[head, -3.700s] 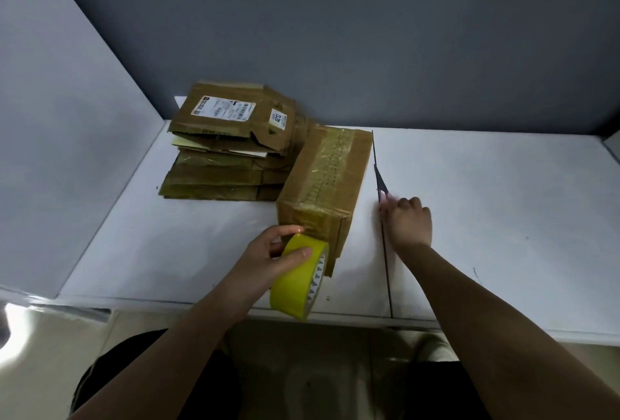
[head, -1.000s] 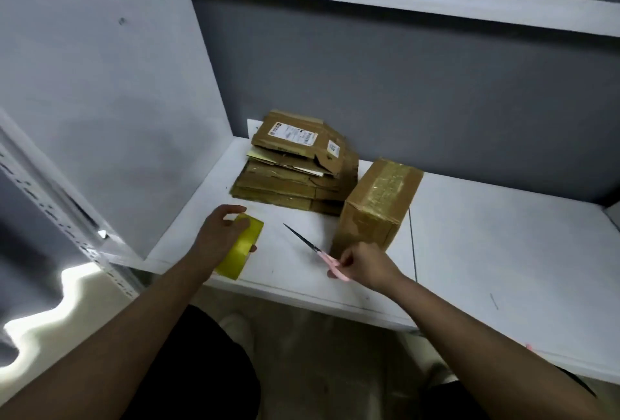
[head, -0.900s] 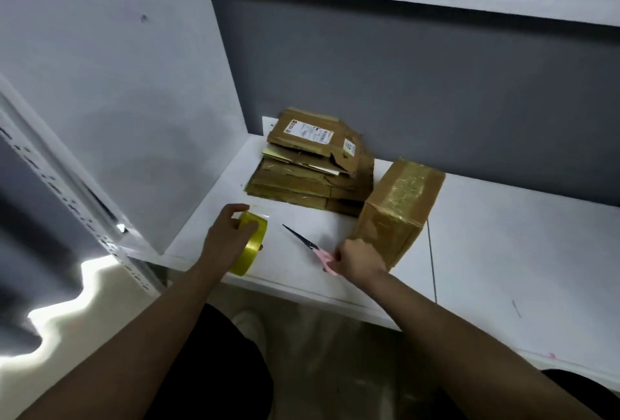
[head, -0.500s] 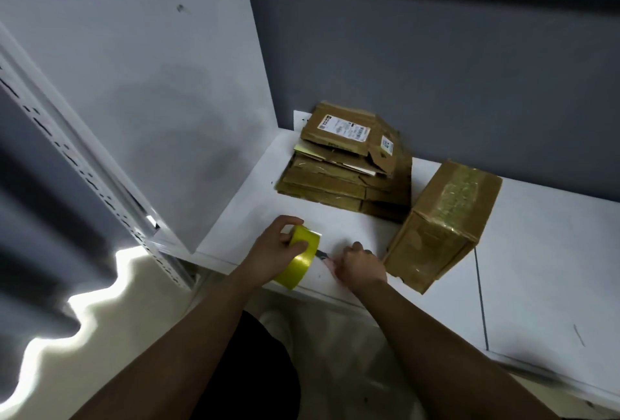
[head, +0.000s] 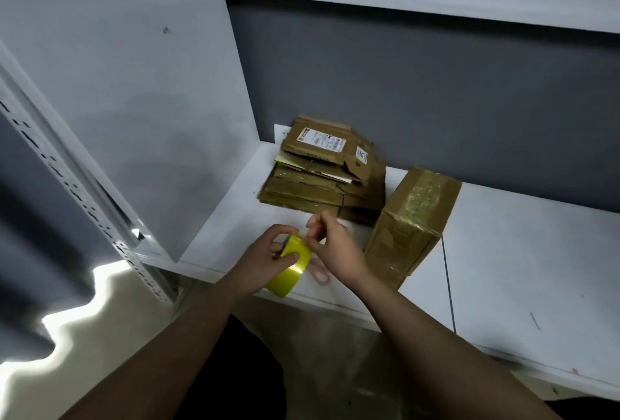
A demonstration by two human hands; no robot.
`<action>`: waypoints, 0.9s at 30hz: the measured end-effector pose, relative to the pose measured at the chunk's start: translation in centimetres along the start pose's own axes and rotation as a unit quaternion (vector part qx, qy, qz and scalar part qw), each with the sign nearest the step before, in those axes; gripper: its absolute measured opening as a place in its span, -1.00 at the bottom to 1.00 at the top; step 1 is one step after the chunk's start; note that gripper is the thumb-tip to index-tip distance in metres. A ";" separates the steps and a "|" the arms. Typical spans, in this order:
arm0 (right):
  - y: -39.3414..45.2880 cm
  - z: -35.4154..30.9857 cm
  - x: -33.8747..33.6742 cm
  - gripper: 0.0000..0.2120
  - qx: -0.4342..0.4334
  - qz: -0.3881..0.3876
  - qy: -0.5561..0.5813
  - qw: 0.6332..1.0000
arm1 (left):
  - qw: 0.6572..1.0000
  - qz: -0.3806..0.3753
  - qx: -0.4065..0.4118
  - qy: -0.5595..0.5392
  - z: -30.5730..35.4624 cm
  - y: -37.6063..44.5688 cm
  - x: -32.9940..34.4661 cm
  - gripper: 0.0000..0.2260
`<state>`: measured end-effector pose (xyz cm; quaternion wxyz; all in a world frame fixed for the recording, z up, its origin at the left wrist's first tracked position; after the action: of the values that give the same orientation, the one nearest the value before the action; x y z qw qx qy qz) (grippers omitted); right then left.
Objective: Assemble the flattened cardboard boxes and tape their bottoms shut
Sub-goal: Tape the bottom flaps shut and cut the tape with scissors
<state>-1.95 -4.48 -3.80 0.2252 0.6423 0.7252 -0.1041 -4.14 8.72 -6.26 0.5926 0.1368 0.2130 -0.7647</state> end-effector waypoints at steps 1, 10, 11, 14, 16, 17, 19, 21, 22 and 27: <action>0.0 0.0 -0.2 -0.82 0.003 0.013 0.010 1.000 | 1.000 0.003 0.001 -0.004 0.1 -0.2 -0.1 -0.66; -0.1 -2.6 0.1 -0.80 -0.038 0.002 -0.027 0.999 | 0.997 0.050 -0.034 -0.044 -0.3 -0.6 -1.0 -0.36; 0.0 -3.0 0.2 -0.80 -0.043 0.008 -0.041 0.998 | 0.996 0.060 -0.038 -0.053 -0.4 -0.6 -1.1 -0.37; 0.1 -3.7 0.3 -0.80 -0.051 0.037 -0.084 0.995 | 0.993 0.081 -0.046 -0.065 -0.7 -0.5 -1.3 -0.38; 0.4 -3.9 0.4 -0.86 -0.048 0.042 -0.099 0.993 | 0.992 0.088 -0.051 -0.068 -0.7 -0.4 -1.4 -0.38; 0.6 -4.0 0.5 -0.89 -0.048 0.043 -0.100 0.993 | 0.992 0.090 -0.051 -0.070 -0.7 -0.4 -1.4 -0.37; 0.9 -4.2 0.8 -0.93 -0.049 0.047 -0.092 0.993 | 0.991 0.094 -0.053 -0.076 -0.7 -0.4 -1.6 -0.38; 1.1 -4.3 1.4 -0.94 -0.059 0.045 -0.083 0.994 | 0.990 0.102 -0.057 -0.073 -0.7 -0.3 -1.8 -0.38; 1.1 -4.1 1.7 -0.95 -0.059 0.043 -0.075 0.995 | 0.990 0.106 -0.057 -0.067 -0.7 -0.4 -2.0 -0.38; 1.4 -1.9 1.5 -0.97 -0.008 0.028 -0.095 0.995 | 0.989 0.123 -0.030 0.078 -0.5 -0.5 -2.9 -0.41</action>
<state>-1.04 -2.10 -2.68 0.3007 0.6478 0.6831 -0.1529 -3.87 11.53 -5.22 0.6678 0.2034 0.2629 -0.6660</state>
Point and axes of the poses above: each hand's wrist, its own y-axis towards the middle knuckle, its own x-axis out of the palm, z = x × y, the point moved 10 cm from there along y, towards the middle knuckle, and after that the axes turned 7 degrees about y, right-handed, at the moved point
